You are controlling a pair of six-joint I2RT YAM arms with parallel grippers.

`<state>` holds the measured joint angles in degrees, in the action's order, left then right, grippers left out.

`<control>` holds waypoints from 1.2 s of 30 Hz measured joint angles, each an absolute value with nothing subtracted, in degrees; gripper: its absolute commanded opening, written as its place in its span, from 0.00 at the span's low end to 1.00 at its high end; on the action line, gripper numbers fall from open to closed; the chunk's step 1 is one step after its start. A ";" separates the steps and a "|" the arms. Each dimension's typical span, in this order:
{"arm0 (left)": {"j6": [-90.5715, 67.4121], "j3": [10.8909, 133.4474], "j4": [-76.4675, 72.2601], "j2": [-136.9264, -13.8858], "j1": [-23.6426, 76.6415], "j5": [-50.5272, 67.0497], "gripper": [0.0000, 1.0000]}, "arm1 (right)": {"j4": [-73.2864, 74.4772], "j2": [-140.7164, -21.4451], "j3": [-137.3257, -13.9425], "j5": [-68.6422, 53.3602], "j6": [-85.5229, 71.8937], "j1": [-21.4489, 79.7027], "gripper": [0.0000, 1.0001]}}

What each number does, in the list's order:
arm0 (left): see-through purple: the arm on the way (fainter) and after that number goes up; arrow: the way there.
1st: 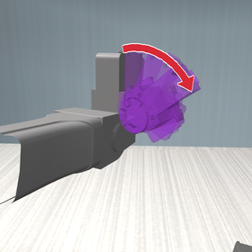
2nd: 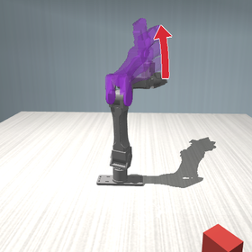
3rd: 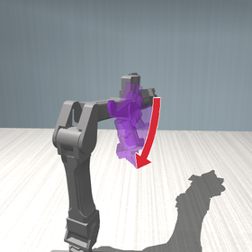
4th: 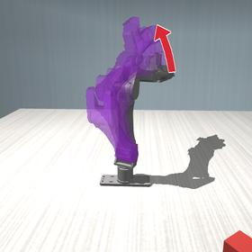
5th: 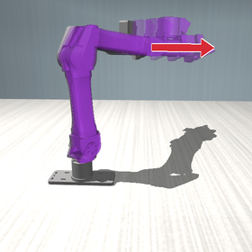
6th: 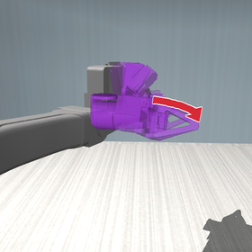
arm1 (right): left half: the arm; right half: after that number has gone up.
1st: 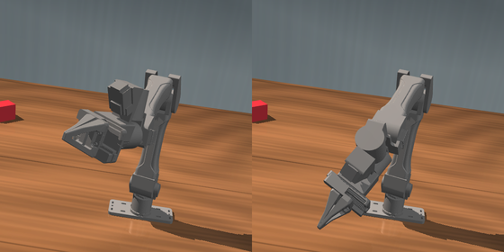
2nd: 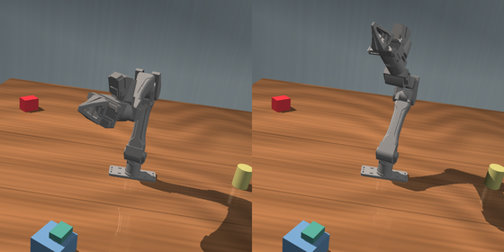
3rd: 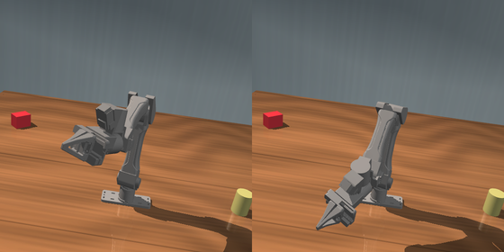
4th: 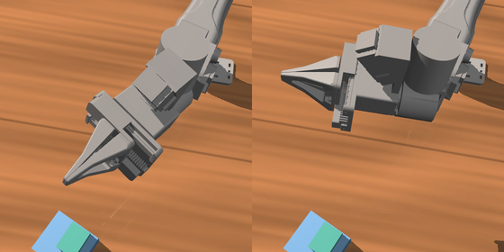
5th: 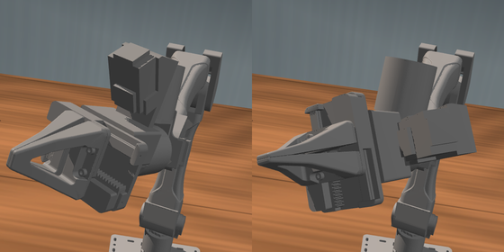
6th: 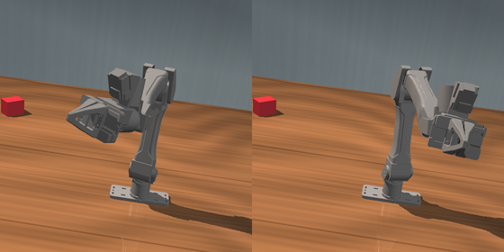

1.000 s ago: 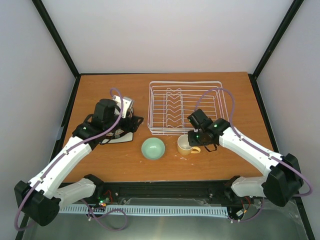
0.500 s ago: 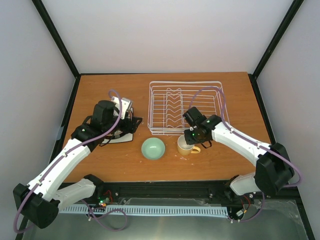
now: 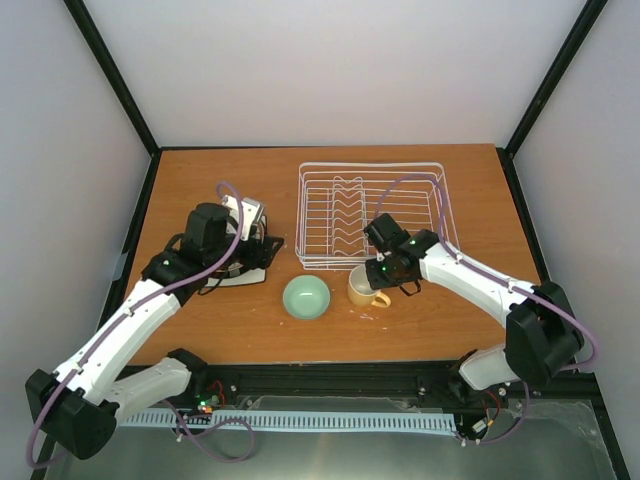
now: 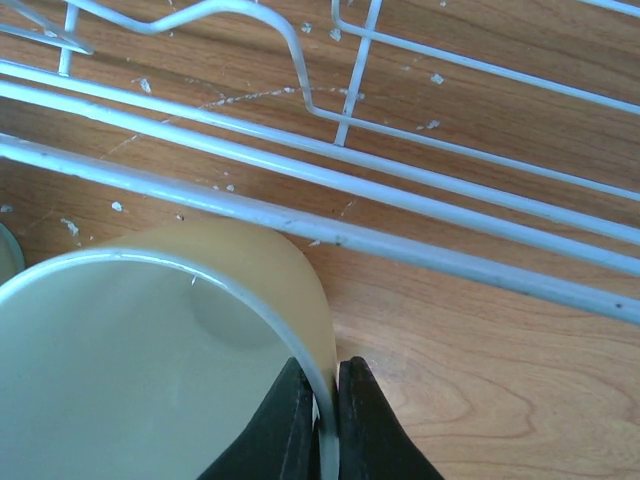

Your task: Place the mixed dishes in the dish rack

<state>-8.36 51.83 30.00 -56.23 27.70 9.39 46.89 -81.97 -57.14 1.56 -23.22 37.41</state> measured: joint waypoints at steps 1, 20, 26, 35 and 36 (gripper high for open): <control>-8.36 51.83 29.98 -56.01 27.70 9.37 0.78 | 46.94 -81.82 -57.14 1.45 -23.35 37.41 0.03; 2.92 64.36 18.31 -64.07 66.24 -34.46 0.84 | 22.98 -56.42 -61.34 -14.26 -51.31 31.77 0.03; -5.52 54.85 13.41 -59.66 67.55 -33.17 0.87 | 4.47 -60.31 -50.41 -25.04 -62.11 25.10 0.03; -18.85 49.58 -5.08 -42.63 67.46 -22.59 1.00 | -38.26 -64.62 -45.71 -37.17 -81.82 17.50 0.03; -19.73 48.64 -7.14 -42.78 67.33 -20.67 1.00 | -45.08 -66.59 -44.95 -37.58 -85.56 17.37 0.03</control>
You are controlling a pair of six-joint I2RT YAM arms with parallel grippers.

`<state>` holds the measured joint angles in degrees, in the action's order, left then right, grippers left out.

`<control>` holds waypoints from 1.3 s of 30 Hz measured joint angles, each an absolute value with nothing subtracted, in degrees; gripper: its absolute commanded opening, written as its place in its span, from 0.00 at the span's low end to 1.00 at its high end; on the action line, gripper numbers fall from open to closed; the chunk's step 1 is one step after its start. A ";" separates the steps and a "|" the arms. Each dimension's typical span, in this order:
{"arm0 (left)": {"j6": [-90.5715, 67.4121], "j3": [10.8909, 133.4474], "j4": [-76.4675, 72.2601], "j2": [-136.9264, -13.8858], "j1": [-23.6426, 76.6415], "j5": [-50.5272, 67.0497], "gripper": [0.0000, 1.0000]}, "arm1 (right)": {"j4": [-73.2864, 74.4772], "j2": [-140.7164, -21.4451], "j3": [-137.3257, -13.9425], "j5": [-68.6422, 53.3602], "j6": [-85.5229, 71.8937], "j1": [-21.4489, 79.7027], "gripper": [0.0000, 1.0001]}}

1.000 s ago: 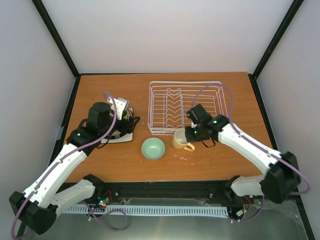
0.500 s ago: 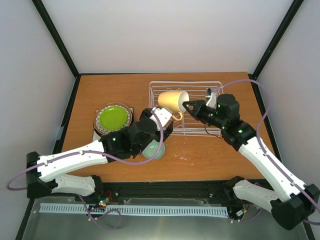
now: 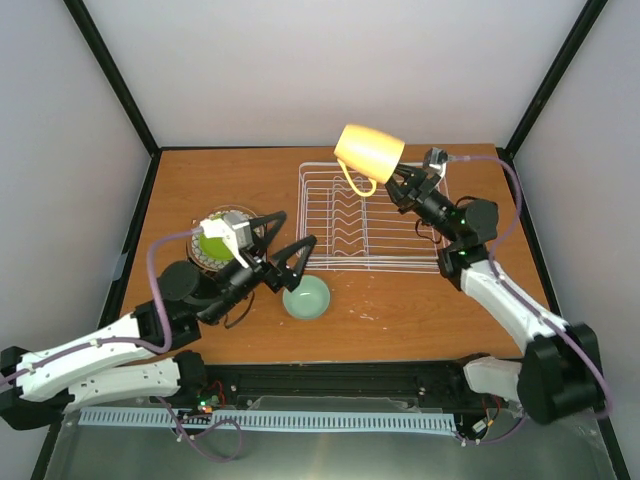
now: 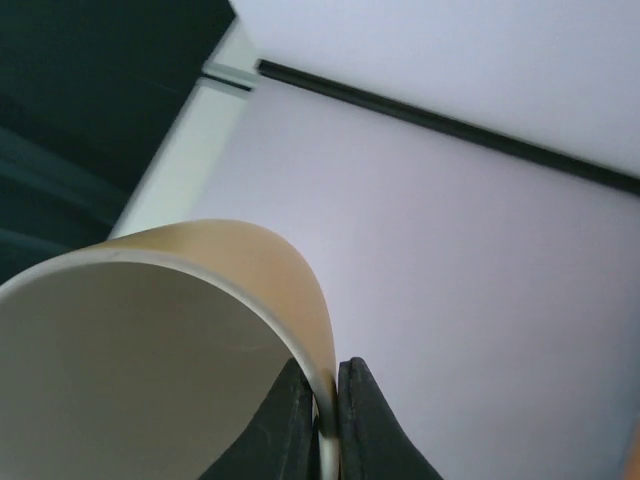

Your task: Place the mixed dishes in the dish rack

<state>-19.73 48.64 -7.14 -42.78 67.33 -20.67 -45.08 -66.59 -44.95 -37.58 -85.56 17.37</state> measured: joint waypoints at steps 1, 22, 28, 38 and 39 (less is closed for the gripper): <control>-21.04 47.42 -9.52 -43.46 66.98 -17.96 1.00 | -53.63 -69.38 -43.97 -37.78 -90.04 17.37 0.03; -29.56 43.88 -36.69 -59.51 54.72 6.74 0.74 | -85.10 -71.61 -37.63 -40.38 -112.75 19.97 0.03; -32.14 47.00 -41.98 -67.37 54.68 13.52 0.70 | -85.08 -72.40 -37.17 -40.82 -112.07 22.96 0.03; -33.65 47.05 -45.25 -67.79 54.68 15.90 0.61 | -85.10 -72.40 -37.17 -40.99 -111.61 24.14 0.03; -33.58 47.05 -45.28 -67.35 54.68 15.75 0.60 | -85.10 -72.40 -37.15 -40.99 -111.46 24.21 0.03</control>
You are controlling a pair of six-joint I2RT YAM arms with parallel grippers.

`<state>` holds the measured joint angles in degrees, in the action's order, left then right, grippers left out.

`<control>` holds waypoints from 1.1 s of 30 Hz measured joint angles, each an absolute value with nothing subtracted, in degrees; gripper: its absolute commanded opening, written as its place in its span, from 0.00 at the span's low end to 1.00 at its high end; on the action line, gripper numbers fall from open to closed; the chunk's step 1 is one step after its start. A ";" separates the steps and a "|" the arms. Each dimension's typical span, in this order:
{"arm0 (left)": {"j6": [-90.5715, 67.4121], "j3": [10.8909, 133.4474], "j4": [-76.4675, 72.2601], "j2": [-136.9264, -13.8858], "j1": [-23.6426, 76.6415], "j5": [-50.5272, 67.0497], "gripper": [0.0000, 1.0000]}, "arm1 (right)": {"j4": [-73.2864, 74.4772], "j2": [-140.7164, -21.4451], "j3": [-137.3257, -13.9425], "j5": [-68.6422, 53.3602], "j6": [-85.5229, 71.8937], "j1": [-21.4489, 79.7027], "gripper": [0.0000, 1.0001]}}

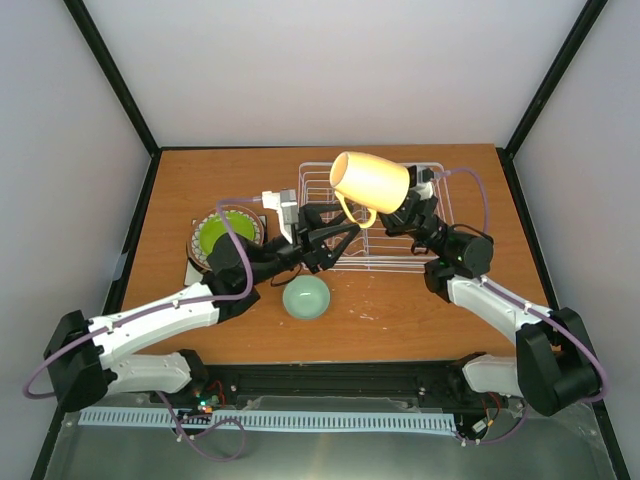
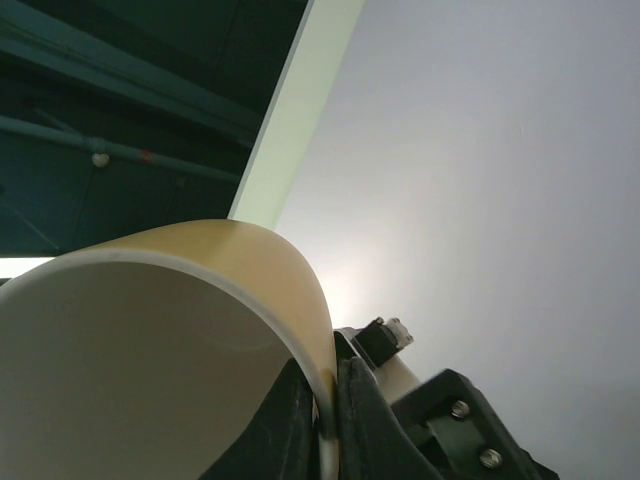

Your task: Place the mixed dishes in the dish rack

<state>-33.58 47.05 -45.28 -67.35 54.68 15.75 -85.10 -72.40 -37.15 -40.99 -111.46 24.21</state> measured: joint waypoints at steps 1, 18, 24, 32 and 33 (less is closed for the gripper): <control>-33.45 47.05 -45.28 -66.81 54.68 15.51 0.59 | -85.10 -72.40 -37.08 -40.99 -111.31 24.29 0.03; -32.36 49.63 -44.71 -68.60 54.70 16.14 0.01 | -85.30 -72.25 -36.84 -39.51 -108.40 26.41 0.03; -31.53 49.89 -42.68 -67.88 54.70 15.88 0.01 | -85.23 -72.25 -36.84 -39.70 -107.55 26.41 0.15; -26.81 54.17 -29.04 -65.84 54.68 13.02 0.01 | -84.99 -72.36 -36.34 -40.84 -104.25 26.13 0.52; -26.15 54.57 -27.51 -65.41 54.68 12.40 0.01 | -85.01 -72.36 -35.88 -41.15 -103.55 25.65 0.55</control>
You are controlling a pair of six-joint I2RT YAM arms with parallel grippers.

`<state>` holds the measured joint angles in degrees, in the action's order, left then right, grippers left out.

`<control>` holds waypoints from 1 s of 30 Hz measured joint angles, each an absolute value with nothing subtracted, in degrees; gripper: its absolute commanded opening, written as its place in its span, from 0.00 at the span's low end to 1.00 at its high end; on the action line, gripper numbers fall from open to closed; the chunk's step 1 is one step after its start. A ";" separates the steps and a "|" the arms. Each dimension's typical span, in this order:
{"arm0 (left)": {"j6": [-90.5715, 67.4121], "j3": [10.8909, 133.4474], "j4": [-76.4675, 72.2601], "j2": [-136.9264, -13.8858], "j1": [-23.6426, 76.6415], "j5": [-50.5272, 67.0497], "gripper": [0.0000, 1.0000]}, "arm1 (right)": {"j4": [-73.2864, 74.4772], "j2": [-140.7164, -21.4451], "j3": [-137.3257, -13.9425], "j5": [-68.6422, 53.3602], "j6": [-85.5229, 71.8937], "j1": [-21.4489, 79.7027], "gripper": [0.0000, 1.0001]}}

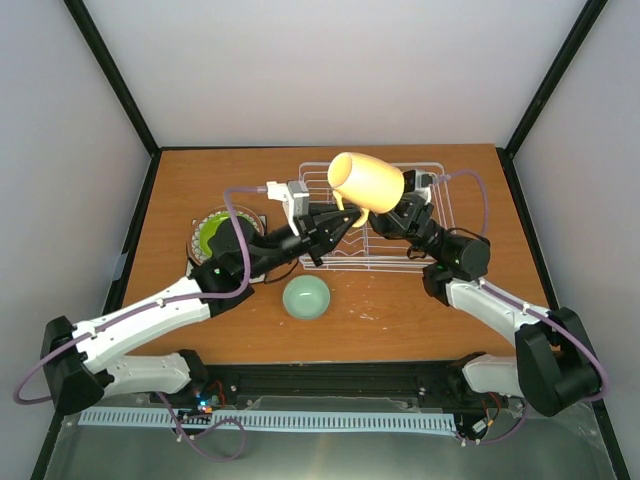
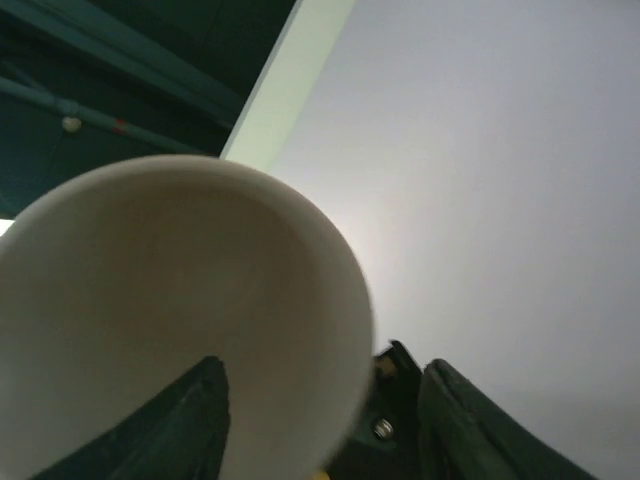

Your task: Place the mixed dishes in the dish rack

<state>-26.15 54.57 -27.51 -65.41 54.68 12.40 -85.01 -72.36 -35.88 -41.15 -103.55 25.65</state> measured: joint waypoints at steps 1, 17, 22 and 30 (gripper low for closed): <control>-25.50 55.07 -25.87 -64.95 54.68 11.84 0.01 | -85.01 -72.31 -35.35 -41.45 -102.83 25.23 0.55; -11.03 88.14 -0.67 -87.46 54.65 4.47 0.00 | 3.51 -29.89 -40.88 -16.49 -45.04 16.43 0.51; -8.62 94.54 5.32 -102.10 54.65 3.97 0.01 | 22.92 -20.40 -46.28 -3.40 -35.92 16.43 0.51; -6.57 94.43 11.42 -114.15 54.65 3.81 0.01 | 35.59 -17.12 -48.82 4.34 -30.98 16.43 0.51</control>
